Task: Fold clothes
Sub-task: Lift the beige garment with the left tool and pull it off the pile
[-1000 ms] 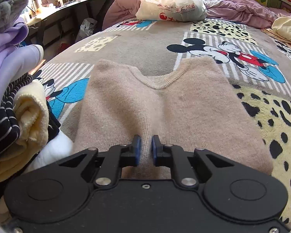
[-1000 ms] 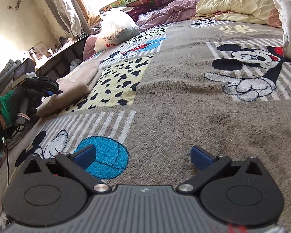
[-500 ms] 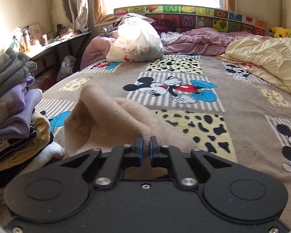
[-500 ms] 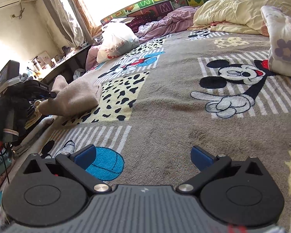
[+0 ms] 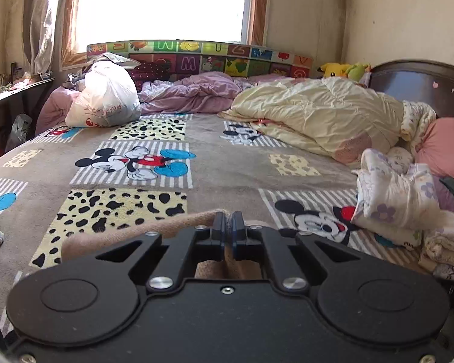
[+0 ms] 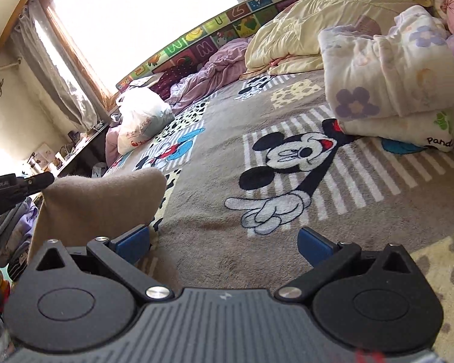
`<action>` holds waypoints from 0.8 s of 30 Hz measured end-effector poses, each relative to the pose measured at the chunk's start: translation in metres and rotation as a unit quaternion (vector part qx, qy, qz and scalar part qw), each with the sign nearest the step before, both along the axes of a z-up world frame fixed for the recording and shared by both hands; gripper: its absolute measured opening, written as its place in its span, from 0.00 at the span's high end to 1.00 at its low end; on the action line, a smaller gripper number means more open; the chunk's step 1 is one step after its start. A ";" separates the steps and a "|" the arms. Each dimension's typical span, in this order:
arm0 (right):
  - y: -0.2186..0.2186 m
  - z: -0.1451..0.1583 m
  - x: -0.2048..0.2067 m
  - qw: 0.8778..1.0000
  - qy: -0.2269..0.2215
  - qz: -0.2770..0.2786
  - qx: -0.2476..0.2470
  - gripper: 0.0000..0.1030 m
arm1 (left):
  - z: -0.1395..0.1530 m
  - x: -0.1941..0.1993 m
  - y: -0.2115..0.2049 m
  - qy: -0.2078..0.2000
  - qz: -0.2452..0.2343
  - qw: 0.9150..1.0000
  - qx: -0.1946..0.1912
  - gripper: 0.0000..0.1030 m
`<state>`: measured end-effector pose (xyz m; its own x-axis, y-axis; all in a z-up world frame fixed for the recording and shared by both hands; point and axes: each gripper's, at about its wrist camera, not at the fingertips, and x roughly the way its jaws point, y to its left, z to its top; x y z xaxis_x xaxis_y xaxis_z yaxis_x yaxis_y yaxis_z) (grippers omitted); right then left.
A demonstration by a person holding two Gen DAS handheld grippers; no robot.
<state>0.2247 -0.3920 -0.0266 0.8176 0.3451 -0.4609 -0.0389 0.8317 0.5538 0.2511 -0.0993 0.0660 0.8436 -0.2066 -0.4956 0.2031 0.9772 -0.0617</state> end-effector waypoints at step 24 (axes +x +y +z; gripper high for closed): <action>-0.025 -0.004 0.005 0.999 0.009 0.016 0.038 0.00 | -0.070 -0.042 -0.016 0.108 0.041 0.993 0.032 0.25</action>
